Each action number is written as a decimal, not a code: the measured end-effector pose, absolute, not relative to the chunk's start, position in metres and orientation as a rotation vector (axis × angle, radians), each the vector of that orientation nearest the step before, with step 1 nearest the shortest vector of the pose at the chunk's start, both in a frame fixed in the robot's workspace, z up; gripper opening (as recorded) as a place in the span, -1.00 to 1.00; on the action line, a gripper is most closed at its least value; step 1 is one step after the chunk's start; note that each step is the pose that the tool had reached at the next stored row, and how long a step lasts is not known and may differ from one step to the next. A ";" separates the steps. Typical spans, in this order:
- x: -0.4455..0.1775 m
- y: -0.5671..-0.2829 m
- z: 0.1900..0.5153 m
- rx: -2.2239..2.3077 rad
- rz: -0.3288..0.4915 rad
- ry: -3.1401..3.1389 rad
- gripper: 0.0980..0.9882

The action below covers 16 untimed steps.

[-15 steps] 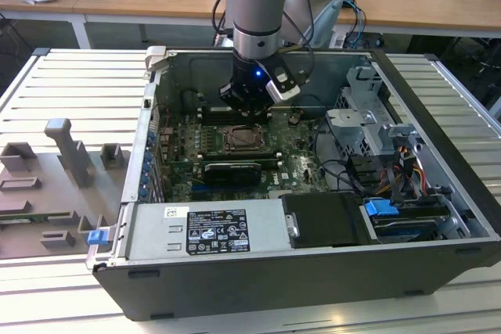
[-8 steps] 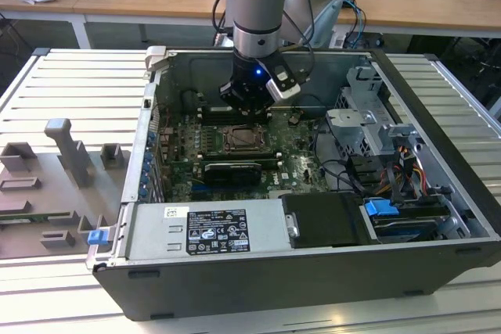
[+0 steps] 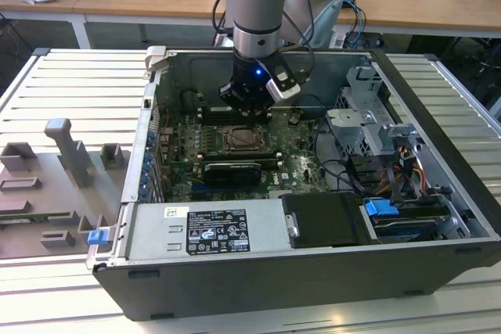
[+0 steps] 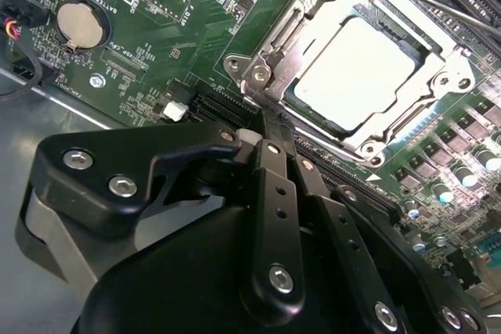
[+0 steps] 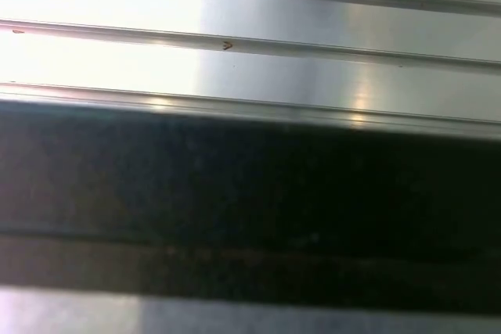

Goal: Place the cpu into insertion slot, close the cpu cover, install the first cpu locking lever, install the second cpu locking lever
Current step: 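Install the first cpu locking lever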

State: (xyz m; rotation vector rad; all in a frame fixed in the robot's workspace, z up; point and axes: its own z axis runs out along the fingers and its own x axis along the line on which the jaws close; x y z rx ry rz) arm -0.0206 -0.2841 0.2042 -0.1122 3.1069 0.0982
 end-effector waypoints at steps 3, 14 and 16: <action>-0.021 -0.284 0.203 -0.112 0.092 3.107 -0.98; -0.021 -0.284 0.208 -0.112 0.097 3.107 -0.98; -0.021 -0.284 0.211 -0.112 0.097 3.107 -0.98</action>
